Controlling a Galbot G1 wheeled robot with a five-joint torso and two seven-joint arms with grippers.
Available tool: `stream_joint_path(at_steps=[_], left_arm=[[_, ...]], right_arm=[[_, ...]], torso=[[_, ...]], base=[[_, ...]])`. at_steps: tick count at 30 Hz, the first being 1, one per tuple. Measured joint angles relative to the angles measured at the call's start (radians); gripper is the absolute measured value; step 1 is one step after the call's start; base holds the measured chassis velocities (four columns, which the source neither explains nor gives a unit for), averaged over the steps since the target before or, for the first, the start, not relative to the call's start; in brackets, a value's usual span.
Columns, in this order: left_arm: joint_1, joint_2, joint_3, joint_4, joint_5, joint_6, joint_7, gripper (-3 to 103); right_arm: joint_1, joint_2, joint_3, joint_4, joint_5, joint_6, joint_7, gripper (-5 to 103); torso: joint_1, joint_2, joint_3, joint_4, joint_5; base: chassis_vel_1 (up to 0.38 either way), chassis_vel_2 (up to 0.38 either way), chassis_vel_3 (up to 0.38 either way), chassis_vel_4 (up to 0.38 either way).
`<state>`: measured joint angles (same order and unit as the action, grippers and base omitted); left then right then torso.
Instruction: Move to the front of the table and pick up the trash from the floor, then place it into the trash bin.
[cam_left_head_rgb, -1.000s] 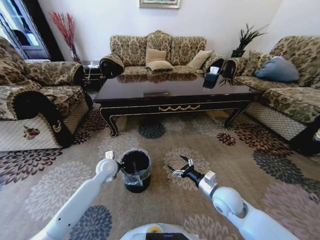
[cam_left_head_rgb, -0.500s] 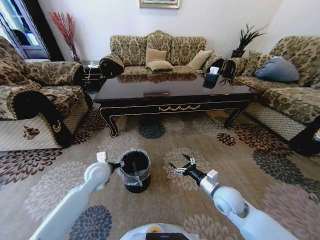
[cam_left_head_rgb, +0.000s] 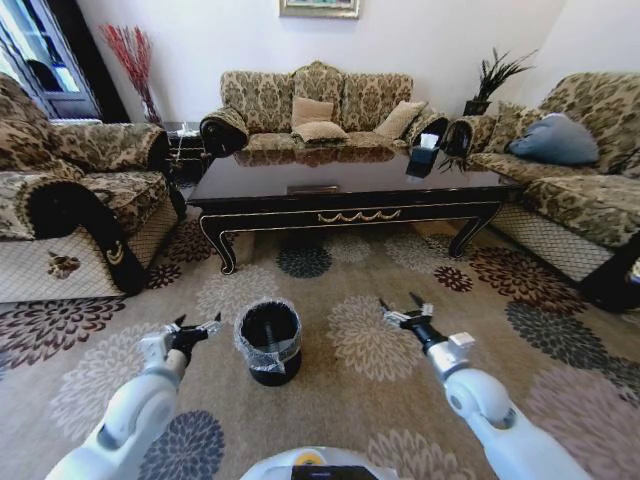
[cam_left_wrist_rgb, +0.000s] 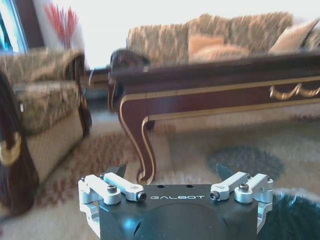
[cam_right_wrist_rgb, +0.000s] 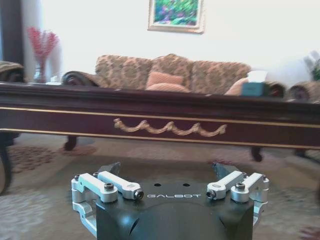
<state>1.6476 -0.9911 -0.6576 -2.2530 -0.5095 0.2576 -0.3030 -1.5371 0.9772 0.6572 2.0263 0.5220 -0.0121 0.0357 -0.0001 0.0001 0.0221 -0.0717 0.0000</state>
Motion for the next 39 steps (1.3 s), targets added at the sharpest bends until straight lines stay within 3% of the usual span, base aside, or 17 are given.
stream_joint_path(at_steps=[1, 6, 7, 9, 11, 15, 25, 39], left_arm=[[0.0, 0.0, 0.0, 0.0, 0.0, 0.0, 0.0, 100], [0.106, -0.058, -0.012, -0.01, 0.168, -0.181, 0.084, 100], [0.106, -0.058, -0.012, -0.01, 0.168, -0.181, 0.084, 100], [0.179, -0.075, -0.02, -0.021, 0.233, -0.277, 0.128, 100], [0.223, -0.095, -0.029, -0.027, 0.254, -0.33, 0.151, 100], [0.273, -0.137, -0.046, -0.025, 0.257, -0.383, 0.162, 100], [0.294, -0.174, -0.053, -0.025, 0.246, -0.427, 0.161, 100], [0.287, -0.182, -0.037, -0.017, 0.237, -0.431, 0.162, 100]], right_arm=[[0.0, 0.0, 0.0, 0.0, 0.0, 0.0, 0.0, 100], [-0.098, 0.045, 0.095, 0.046, -0.008, 0.037, -0.046, 100], [-0.098, 0.045, 0.095, 0.046, -0.008, 0.037, -0.046, 100], [-0.135, 0.076, 0.116, 0.065, -0.01, 0.047, -0.066, 100], [-0.153, 0.099, 0.122, 0.075, -0.012, 0.052, -0.078, 100], [-0.166, 0.112, 0.116, 0.074, -0.027, 0.058, -0.095, 100], [-0.114, 0.074, 0.06, 0.031, -0.044, 0.056, -0.104, 100], [-0.105, 0.068, 0.058, 0.014, -0.035, 0.055, -0.102, 100]], torso=[[0.0, 0.0, 0.0, 0.0, 0.0], [0.0, 0.0, 0.0, -0.0001, -0.0003], [0.0, 0.0, 0.0, -0.0001, -0.0003], [0.0, 0.0, 0.0, -0.0001, 0.0], [0.0, 0.0, 0.0, 0.0001, 0.0002], [0.0, 0.0, 0.0, 0.0002, 0.0], [0.0, 0.0, 0.0, 0.0002, 0.0001], [0.0, 0.0, 0.0, 0.0001, 0.0]], base=[[0.0, 0.0, 0.0, 0.0], [0.0, 0.0, 0.0, 0.0], [0.0, 0.0, 0.0, 0.0], [0.0, 0.0, 0.0, 0.0], [0.0, 0.0, 0.0, 0.0], [0.0, 0.0, 0.0, 0.0], [0.0, 0.0, 0.0, 0.0], [0.0, 0.0, 0.0, 0.0]])
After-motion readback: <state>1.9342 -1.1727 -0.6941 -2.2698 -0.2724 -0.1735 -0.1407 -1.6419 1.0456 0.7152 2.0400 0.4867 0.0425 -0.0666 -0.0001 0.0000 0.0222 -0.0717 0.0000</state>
